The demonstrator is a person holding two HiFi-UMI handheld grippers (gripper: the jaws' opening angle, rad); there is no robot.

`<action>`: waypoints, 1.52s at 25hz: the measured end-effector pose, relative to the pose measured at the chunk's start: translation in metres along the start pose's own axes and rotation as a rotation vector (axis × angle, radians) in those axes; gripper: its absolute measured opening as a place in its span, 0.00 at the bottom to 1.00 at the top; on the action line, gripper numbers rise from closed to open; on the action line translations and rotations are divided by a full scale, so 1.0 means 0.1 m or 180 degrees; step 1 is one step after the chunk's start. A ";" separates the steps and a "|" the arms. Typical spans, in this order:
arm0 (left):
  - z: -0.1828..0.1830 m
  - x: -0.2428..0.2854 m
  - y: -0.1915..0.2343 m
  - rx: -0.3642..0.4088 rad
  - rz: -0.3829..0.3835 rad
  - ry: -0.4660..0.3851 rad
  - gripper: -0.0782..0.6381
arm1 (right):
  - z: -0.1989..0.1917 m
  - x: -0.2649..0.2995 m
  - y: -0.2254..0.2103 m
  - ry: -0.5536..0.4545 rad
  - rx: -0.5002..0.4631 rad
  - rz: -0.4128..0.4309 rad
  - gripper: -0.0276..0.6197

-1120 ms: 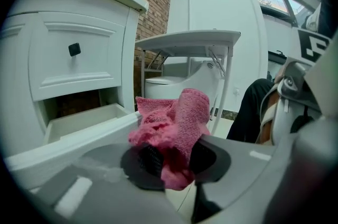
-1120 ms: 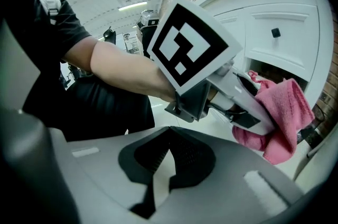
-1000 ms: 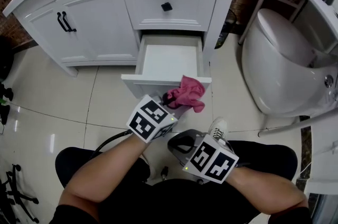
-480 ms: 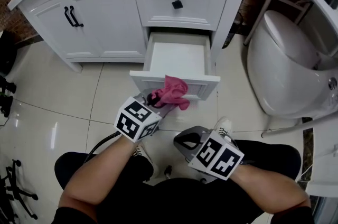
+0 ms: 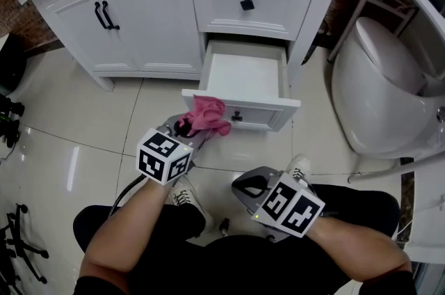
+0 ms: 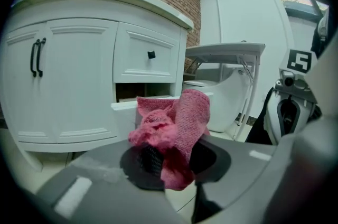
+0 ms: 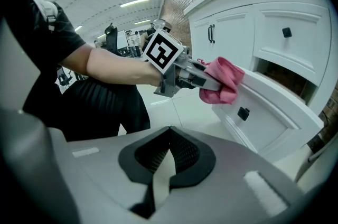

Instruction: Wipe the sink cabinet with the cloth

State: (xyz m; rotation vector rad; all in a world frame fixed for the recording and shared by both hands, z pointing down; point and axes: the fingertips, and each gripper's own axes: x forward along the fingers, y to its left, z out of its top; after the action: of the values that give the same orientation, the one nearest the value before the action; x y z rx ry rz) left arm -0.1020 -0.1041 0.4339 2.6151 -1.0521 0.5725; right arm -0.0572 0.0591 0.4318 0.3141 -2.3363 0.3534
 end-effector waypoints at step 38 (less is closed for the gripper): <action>-0.63 1.59 -1.46 0.0192 -0.1049 0.0290 0.25 | -0.25 -0.16 -0.02 -0.0056 0.0199 0.0070 0.05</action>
State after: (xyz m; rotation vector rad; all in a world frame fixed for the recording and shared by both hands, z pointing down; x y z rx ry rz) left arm 0.0895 -0.0730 0.5471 2.7038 -0.5666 0.6438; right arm -0.0291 0.0678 0.4383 0.3229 -2.3508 0.4367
